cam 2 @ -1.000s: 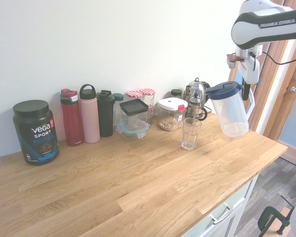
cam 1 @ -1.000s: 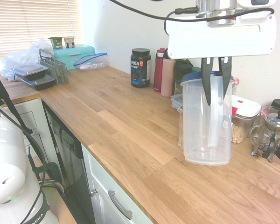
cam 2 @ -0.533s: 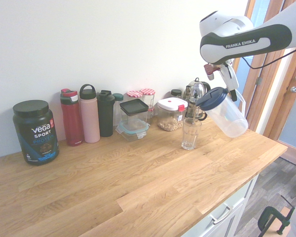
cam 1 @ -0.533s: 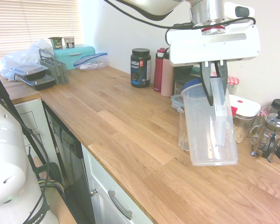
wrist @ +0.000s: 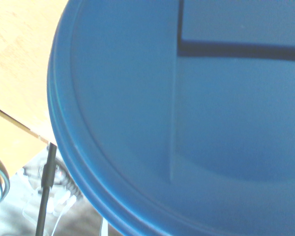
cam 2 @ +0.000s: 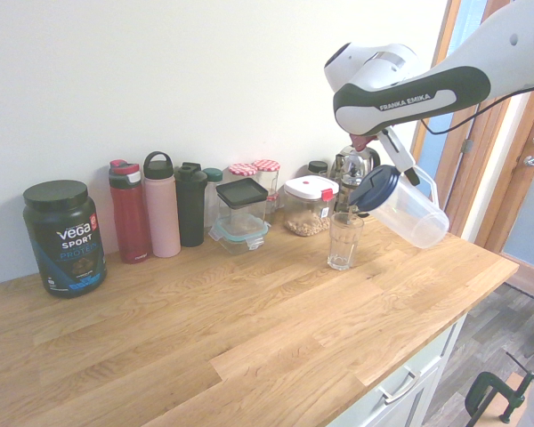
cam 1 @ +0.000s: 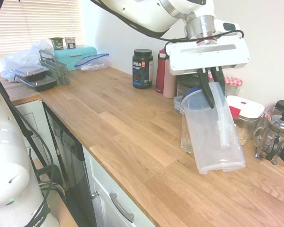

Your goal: Pour me some water

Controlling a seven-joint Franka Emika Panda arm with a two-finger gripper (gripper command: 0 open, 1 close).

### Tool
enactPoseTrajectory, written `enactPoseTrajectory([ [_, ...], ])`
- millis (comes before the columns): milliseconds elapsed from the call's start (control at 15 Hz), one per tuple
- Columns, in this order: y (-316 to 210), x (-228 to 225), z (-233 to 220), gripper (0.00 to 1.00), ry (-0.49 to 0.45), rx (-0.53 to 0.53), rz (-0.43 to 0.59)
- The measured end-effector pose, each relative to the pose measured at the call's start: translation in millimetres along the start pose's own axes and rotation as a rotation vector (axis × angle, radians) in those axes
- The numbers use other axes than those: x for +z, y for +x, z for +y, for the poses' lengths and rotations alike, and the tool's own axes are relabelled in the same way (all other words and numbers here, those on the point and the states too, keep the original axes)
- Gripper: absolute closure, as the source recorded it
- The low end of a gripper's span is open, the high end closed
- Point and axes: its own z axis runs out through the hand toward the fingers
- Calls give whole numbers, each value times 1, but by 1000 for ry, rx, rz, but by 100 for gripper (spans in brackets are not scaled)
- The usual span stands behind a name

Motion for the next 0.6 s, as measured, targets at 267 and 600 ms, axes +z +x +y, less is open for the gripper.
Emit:
enactPoseTrajectory([
  [267, -1, 1, -2, 100, -22, 3, -28],
  [600, -11, -7, 7, 100, 41, 34, 12],
])
